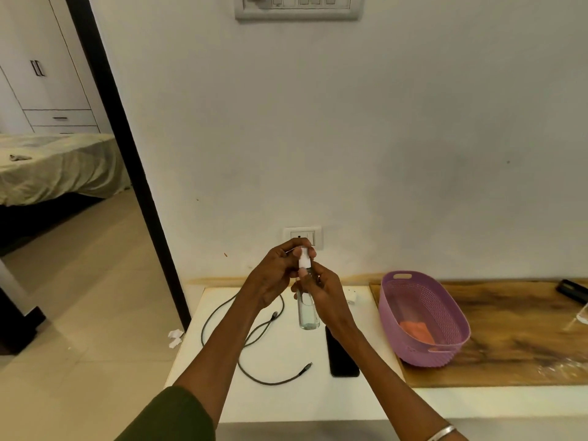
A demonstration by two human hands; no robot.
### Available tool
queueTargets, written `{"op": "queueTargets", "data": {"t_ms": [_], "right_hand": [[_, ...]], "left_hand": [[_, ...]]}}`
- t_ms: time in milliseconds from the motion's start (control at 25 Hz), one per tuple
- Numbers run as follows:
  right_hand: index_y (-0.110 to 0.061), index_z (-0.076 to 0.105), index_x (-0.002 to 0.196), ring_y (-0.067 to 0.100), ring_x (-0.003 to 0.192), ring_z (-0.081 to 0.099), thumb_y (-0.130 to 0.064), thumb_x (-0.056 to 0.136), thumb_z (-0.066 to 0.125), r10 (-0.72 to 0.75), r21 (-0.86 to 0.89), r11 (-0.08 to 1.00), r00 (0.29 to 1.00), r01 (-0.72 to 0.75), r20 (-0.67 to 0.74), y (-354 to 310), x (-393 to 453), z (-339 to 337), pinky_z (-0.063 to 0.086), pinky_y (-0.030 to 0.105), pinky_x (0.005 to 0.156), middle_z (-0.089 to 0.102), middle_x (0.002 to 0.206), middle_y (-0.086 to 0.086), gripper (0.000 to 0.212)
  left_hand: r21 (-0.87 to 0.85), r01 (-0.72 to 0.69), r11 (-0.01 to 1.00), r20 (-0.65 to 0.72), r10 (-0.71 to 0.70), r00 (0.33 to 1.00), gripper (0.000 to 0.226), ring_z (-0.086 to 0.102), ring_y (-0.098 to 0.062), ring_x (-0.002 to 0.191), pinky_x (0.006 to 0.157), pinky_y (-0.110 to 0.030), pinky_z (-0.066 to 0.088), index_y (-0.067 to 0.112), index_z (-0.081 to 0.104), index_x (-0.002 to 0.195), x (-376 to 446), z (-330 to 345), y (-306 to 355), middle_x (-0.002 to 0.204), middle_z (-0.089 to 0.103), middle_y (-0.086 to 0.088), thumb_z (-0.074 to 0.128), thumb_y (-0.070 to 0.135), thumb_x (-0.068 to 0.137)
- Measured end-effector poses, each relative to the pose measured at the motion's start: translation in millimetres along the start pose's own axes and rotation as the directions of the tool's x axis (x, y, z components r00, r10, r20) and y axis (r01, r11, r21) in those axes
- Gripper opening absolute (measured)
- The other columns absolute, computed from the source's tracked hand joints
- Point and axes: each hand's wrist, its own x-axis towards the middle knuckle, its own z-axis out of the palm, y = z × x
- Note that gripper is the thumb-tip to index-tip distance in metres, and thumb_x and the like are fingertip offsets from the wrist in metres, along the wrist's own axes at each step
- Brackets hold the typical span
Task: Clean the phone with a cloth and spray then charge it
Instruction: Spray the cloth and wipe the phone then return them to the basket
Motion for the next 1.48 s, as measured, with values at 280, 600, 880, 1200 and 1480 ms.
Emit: {"op": "queueTargets", "data": {"t_ms": [280,600,880,1200,1480], "right_hand": [[-0.022,0.061,0.104,0.003,0.075,0.067,-0.043,0.09,0.052,-0.05,-0.193,0.981,0.994,0.031,-0.098,9,-4,-14,0.05,0.015,0.068,0.069,0.081,-0.01,0.027],[-0.017,0.067,0.101,0.013,0.076,0.069,-0.03,0.095,0.054,-0.046,-0.108,0.994,0.988,0.031,-0.149,8,1,-18,0.056,0.031,0.073,0.074,0.088,-0.001,0.019],[-0.013,0.066,0.113,0.023,0.079,0.071,-0.027,0.097,0.052,0.083,0.068,0.995,0.996,-0.08,-0.04,10,5,-36,0.058,0.033,0.071,0.073,0.092,0.009,0.026],[-0.024,0.07,0.099,0.016,0.08,0.069,-0.03,0.092,0.06,0.02,-0.136,0.99,0.987,-0.042,-0.161,31,8,-50,0.057,0.028,0.075,0.073,0.086,0.0,0.014],[-0.012,0.065,0.117,0.029,0.093,0.07,-0.026,0.095,0.056,0.169,0.153,0.974,0.986,-0.168,0.006,40,8,-62,0.057,0.047,0.087,0.072,0.107,0.014,0.028]], "left_hand": [[0.134,-0.031,0.99,-0.165,0.053,0.985,0.037,0.066,-0.027,0.111,0.096,-0.041,0.053,0.012,0.073,0.115,1,10,-11,0.114,0.074,-0.007,0.066,0.031,0.084],[0.164,-0.009,0.986,-0.318,0.062,0.946,0.018,0.068,-0.018,0.085,0.054,-0.025,0.051,0.012,0.077,0.098,8,35,-13,0.095,0.077,-0.006,0.076,0.023,0.084],[0.095,0.0,0.995,-0.01,0.001,1.0,0.032,0.068,-0.025,0.108,0.08,-0.028,0.056,0.011,0.069,0.118,16,24,-28,0.115,0.073,-0.01,0.045,0.027,0.104],[0.232,-0.035,0.972,-0.282,0.102,0.954,0.015,0.071,-0.021,0.103,0.083,-0.023,0.058,0.011,0.078,0.101,31,42,-54,0.099,0.078,-0.007,0.071,0.016,0.089],[0.239,-0.023,0.971,-0.005,0.025,1.0,0.027,0.072,-0.021,0.099,0.078,-0.026,0.058,0.008,0.072,0.114,39,33,-60,0.103,0.077,-0.009,0.048,0.017,0.102]]}}
